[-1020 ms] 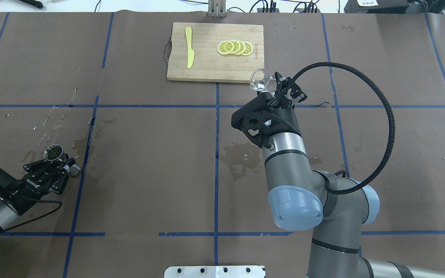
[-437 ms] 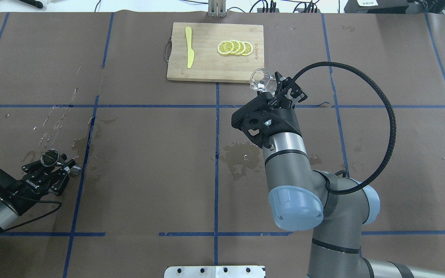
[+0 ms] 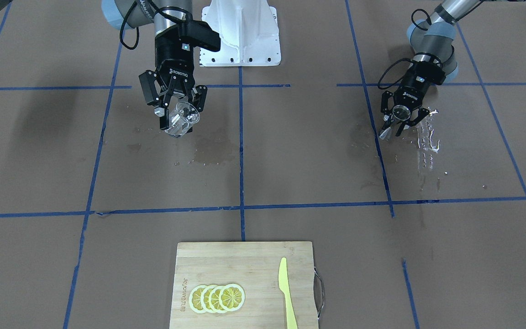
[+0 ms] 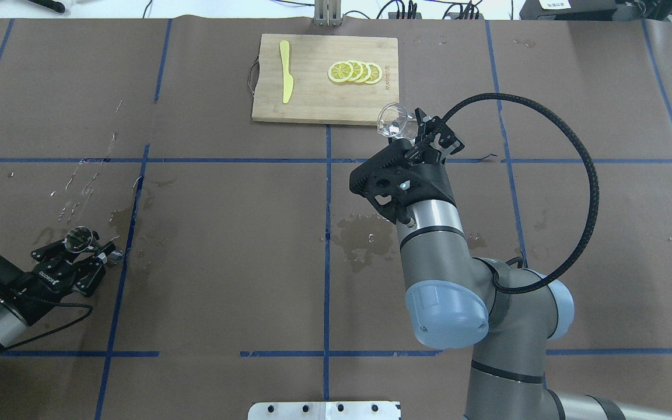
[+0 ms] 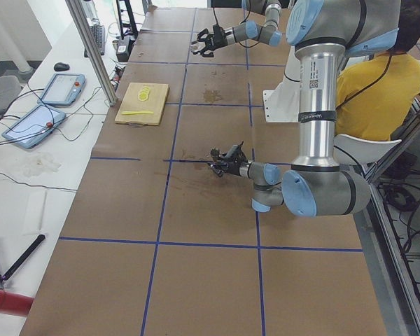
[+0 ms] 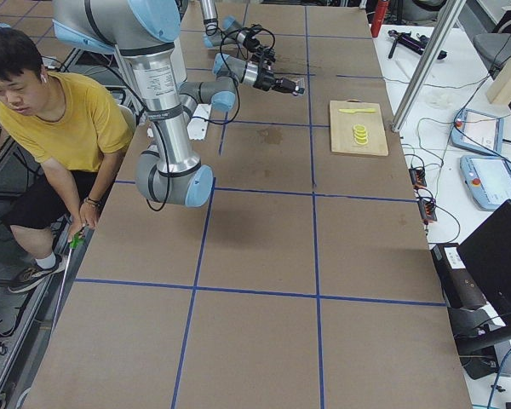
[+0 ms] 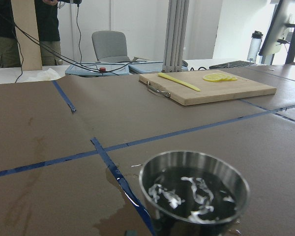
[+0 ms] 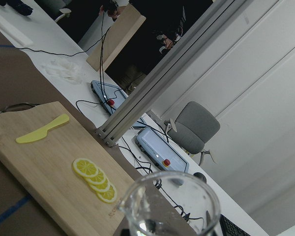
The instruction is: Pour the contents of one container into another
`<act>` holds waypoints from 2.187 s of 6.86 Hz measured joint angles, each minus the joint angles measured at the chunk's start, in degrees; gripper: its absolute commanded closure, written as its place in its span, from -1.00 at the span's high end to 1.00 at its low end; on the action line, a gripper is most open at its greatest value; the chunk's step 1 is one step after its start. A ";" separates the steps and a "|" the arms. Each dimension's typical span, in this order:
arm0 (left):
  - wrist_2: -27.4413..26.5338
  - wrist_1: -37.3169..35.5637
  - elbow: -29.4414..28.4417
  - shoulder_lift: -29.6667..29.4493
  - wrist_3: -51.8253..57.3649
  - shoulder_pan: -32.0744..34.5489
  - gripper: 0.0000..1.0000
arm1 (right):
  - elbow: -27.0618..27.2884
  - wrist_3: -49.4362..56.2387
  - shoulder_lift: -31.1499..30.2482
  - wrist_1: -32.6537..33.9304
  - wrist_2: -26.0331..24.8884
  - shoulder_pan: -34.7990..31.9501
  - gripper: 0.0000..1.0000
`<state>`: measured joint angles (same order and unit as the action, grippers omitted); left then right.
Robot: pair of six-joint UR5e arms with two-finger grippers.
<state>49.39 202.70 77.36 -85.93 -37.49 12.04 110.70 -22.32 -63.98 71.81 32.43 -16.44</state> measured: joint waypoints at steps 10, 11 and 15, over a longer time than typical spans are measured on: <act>-3.00 8.62 5.35 0.90 6.96 0.97 1.00 | 0.68 0.09 0.30 0.00 0.04 0.00 -1.00; -2.97 9.99 5.81 0.91 7.99 1.26 1.00 | 0.78 0.09 0.33 0.00 0.07 0.00 -1.00; 12.41 7.05 7.89 2.11 8.82 12.78 1.00 | 0.80 0.07 0.24 0.00 0.07 0.08 -1.00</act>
<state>61.80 209.75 85.25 -83.81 -28.67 24.82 111.49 -22.26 -63.74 71.81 32.50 -16.36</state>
